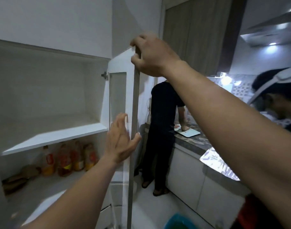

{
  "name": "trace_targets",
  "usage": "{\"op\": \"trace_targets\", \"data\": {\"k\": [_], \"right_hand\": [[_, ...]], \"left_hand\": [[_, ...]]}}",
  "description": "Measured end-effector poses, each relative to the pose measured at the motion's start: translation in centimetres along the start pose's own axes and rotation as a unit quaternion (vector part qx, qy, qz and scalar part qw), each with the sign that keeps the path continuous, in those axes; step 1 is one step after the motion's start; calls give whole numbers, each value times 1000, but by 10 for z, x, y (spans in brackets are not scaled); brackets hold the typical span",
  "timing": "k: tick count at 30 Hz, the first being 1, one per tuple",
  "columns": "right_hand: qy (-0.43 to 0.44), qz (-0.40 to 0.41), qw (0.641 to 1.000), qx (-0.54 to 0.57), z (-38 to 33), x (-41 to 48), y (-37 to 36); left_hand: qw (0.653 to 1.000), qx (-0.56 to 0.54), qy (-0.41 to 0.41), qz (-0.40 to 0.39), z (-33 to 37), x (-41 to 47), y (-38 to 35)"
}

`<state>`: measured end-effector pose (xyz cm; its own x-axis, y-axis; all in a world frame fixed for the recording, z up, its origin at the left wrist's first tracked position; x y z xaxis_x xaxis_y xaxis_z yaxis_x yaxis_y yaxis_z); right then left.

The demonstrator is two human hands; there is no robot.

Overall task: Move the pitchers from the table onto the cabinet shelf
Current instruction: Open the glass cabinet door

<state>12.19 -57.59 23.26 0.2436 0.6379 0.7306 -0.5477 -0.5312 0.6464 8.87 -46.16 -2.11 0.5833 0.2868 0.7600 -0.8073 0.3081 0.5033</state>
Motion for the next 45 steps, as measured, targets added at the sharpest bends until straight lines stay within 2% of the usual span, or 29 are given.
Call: {"op": "trace_targets", "data": {"k": [5,8,14,25,32,37,41,45], "right_hand": [[-32,-35,992,-120,65,-27,5],[-54,-61,984,-157,101,-37,3],[-110,-106,975,-158,171,-49,-16],[-141,-110,974,-138,266,-47,-51],[-153,-119,973,-124,287,-48,-63],[-166,-115,970,-136,282,-46,-63],[-143,-84,972,-168,263,-40,-66],[-85,-36,986,-138,224,-26,-80]], "left_hand": [[998,4,-46,-43,39,27,-60],[997,19,-46,-65,56,44,-97],[997,3,-19,-81,90,70,-166],[997,44,10,-67,119,111,-250],[995,59,24,-79,125,124,-275],[996,64,9,-62,118,128,-266],[996,71,-11,-45,102,138,-241],[990,135,-15,-46,64,153,-203]]}}
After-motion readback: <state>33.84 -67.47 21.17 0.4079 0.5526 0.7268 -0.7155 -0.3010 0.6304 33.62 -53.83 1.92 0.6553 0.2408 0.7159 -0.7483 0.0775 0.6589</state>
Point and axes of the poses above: each hand's wrist, its own x-axis towards the middle knuckle, its own y-axis out of the back of the hand, z = x × y, the point moved 3 cm from there along x, towards the middle knuckle
